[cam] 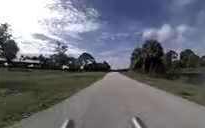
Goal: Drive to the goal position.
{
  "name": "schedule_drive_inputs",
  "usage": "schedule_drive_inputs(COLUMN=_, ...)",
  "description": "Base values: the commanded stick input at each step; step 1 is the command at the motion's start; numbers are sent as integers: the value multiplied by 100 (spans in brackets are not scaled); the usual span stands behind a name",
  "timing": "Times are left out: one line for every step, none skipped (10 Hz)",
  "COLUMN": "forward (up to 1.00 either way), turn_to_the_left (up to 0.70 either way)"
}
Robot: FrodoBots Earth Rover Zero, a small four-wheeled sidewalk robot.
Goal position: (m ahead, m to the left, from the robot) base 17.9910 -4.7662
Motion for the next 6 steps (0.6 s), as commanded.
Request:
schedule_drive_inputs(forward=69, turn_to_the_left=3)
schedule_drive_inputs(forward=69, turn_to_the_left=3)
schedule_drive_inputs(forward=69, turn_to_the_left=3)
schedule_drive_inputs(forward=69, turn_to_the_left=3)
schedule_drive_inputs(forward=69, turn_to_the_left=3)
schedule_drive_inputs(forward=69, turn_to_the_left=3)
